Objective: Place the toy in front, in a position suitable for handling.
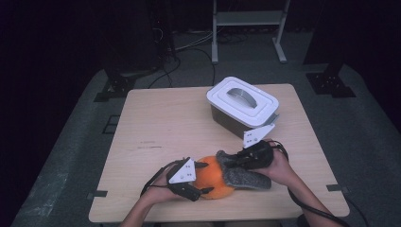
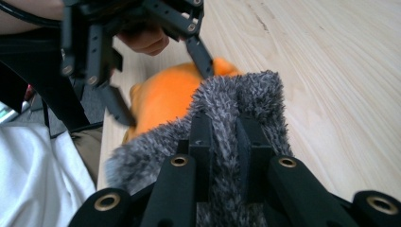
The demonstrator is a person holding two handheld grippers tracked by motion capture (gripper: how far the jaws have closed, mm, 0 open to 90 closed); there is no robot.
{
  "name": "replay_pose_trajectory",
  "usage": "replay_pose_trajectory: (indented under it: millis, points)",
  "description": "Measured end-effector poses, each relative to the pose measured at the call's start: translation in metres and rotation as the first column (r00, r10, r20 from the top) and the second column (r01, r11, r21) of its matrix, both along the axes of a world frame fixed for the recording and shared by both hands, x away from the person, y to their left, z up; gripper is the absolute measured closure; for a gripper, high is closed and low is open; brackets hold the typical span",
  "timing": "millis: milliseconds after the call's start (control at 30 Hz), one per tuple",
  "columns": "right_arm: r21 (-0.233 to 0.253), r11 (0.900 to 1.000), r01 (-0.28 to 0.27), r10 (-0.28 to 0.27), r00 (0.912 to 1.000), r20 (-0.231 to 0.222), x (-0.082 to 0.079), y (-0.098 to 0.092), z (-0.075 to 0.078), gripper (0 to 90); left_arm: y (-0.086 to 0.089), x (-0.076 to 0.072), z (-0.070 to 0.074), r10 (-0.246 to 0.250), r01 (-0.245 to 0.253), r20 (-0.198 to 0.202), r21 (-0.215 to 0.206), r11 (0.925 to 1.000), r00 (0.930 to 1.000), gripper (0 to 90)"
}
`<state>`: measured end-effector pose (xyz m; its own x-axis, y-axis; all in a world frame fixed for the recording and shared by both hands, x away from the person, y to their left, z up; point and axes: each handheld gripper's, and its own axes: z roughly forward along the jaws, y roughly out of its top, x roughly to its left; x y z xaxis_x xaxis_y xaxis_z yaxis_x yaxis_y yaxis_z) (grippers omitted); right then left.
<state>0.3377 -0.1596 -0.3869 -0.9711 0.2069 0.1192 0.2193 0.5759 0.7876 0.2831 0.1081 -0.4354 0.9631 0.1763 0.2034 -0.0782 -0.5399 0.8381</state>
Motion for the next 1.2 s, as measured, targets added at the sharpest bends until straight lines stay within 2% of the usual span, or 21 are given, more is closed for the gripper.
replay_pose_trajectory:
  millis: [67,100,267,433,567,600,633,800,833,867,900,933,967,1000,1033,1100,1133,1200]
  points:
    - [-0.014,1.000,-0.006,0.006,1.0000,-0.004,0.005,0.006,-0.002,77.9,0.000,-0.001,-0.001,-0.003,0.003,0.005,0.005,1.0000,1.0000,23.6]
    - [0.001,1.000,-0.002,0.002,0.9993,-0.036,0.011,0.007,-0.007,77.9,0.002,0.001,-0.002,-0.002,0.002,-0.011,-0.005,1.0000,0.9999,23.6]
    - [0.015,1.000,0.023,-0.022,0.9974,-0.068,0.019,-0.002,-0.015,78.0,0.004,0.002,-0.003,-0.001,0.001,-0.020,-0.015,0.9999,0.9998,23.6]
    - [0.018,0.997,0.073,-0.070,0.9902,-0.120,0.016,-0.026,-0.031,78.0,0.008,0.006,-0.006,0.014,-0.016,-0.053,-0.042,0.9990,0.9985,23.6]
    - [0.016,0.997,0.079,-0.075,0.9850,-0.155,0.008,-0.039,-0.040,77.9,0.008,0.007,-0.006,0.026,-0.030,-0.067,-0.052,0.9982,0.9974,23.6]
    - [0.016,0.997,0.079,-0.075,0.9850,-0.155,0.008,-0.039,-0.040,77.9,0.008,0.008,-0.006,0.030,-0.033,-0.065,-0.049,0.9983,0.9974,23.6]
    - [0.008,0.997,0.078,-0.076,0.9853,-0.153,0.001,-0.044,-0.040,77.9,0.008,0.009,-0.006,0.035,-0.038,-0.067,-0.048,0.9981,0.9972,23.7]
    - [0.020,0.999,0.050,-0.048,0.9925,-0.113,-0.013,-0.039,-0.031,77.9,0.009,0.017,-0.006,0.078,-0.085,-0.106,-0.061,0.9945,0.9913,24.2]
    - [0.029,0.999,0.025,-0.022,0.9962,-0.084,-0.018,-0.031,-0.024,77.9,0.009,0.017,-0.006,0.088,-0.095,-0.112,-0.064,0.9934,0.9899,24.2]
    - [0.029,0.999,0.025,-0.022,0.9962,-0.084,-0.018,-0.031,-0.024,77.9,0.009,0.018,-0.006,0.097,-0.105,-0.121,-0.068,0.9921,0.9880,24.2]
    - [0.034,0.999,-0.004,0.006,0.9985,-0.054,-0.023,-0.019,-0.017,77.9,0.008,0.019,-0.006,0.109,-0.119,-0.126,-0.070,0.9904,0.9860,24.1]
    - [0.034,0.999,-0.004,0.006,0.9985,-0.054,-0.023,-0.019,-0.017,77.9,0.008,0.019,-0.006,0.109,-0.119,-0.126,-0.070,0.9904,0.9860,24.1]
    - [0.028,0.999,-0.016,0.017,0.9991,-0.038,-0.025,-0.014,-0.014,77.9,0.008,0.019,-0.006,0.116,-0.126,-0.129,-0.070,0.9896,0.9849,24.1]
    - [0.004,1.000,-0.029,0.029,0.9996,-0.006,-0.026,-0.005,-0.013,77.8,0.009,0.020,-0.007,0.120,-0.132,-0.135,-0.080,0.9881,0.9835,23.5]
    - [-0.014,1.000,-0.027,0.027,0.9996,0.006,-0.026,-0.002,-0.014,77.8,0.011,0.021,-0.007,0.120,-0.132,-0.141,-0.084,0.9877,0.9828,22.0]
    - [-0.016,1.000,-0.027,0.027,0.9995,0.014,-0.025,-0.001,-0.016,77.8,0.012,0.021,-0.005,0.109,-0.121,-0.137,-0.082,0.9893,0.9846,19.6]
    - [0.003,1.000,-0.021,0.021,0.9998,-0.001,-0.024,-0.002,-0.019,77.8,0.013,0.021,-0.004,0.104,-0.116,-0.135,-0.085,0.9897,0.9854,16.6]
    - [0.008,1.000,-0.011,0.011,0.9999,-0.005,-0.023,-0.006,-0.020,77.8,0.015,0.021,-0.001,0.095,-0.109,-0.143,-0.092,0.9898,0.9851,14.6]
